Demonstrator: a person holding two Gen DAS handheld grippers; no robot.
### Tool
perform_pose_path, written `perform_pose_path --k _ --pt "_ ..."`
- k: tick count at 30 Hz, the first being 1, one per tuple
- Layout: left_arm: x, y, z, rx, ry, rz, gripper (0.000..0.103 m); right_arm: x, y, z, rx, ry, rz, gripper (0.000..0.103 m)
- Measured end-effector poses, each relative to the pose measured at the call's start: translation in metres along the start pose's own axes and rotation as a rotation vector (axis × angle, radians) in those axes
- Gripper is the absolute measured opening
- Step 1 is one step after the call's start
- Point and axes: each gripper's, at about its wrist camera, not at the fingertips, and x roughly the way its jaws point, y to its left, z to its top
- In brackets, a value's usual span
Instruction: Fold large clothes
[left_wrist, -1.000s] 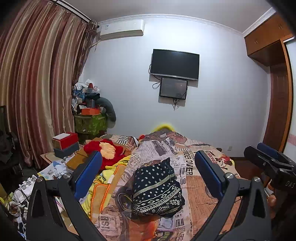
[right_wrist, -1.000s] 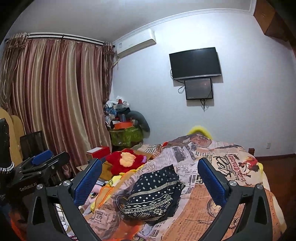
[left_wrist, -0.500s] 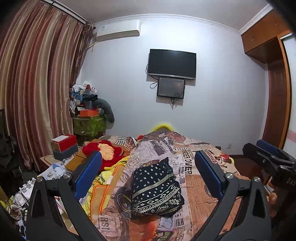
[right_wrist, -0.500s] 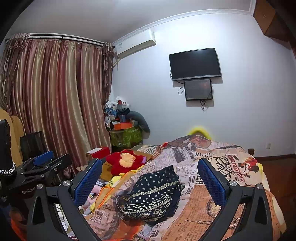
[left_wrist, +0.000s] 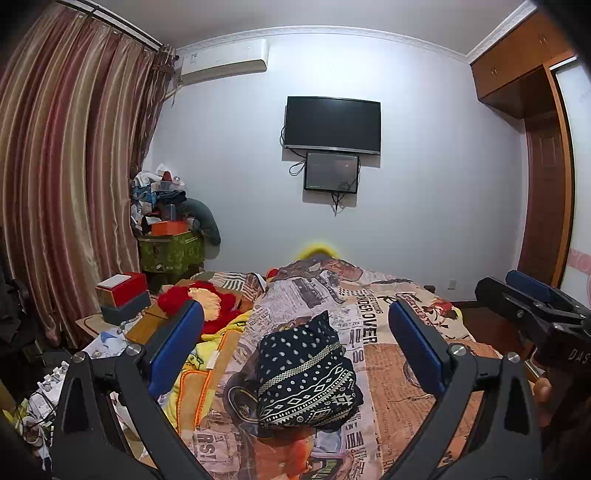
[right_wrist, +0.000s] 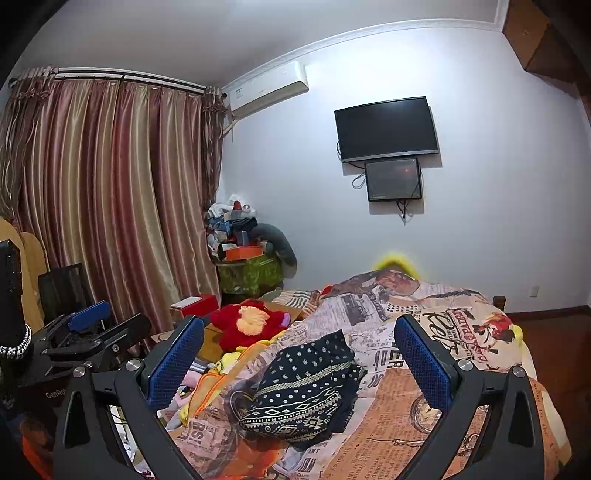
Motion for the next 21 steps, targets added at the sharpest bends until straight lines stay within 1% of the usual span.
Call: perform_pose_path --k 21 --pt "-0.003 -0.0015 0.0037 0.001 -0.012 -0.018 0.101 -0.0039 -0.0016 -0.0007 -0.023 -0.017 -0.026 0.103"
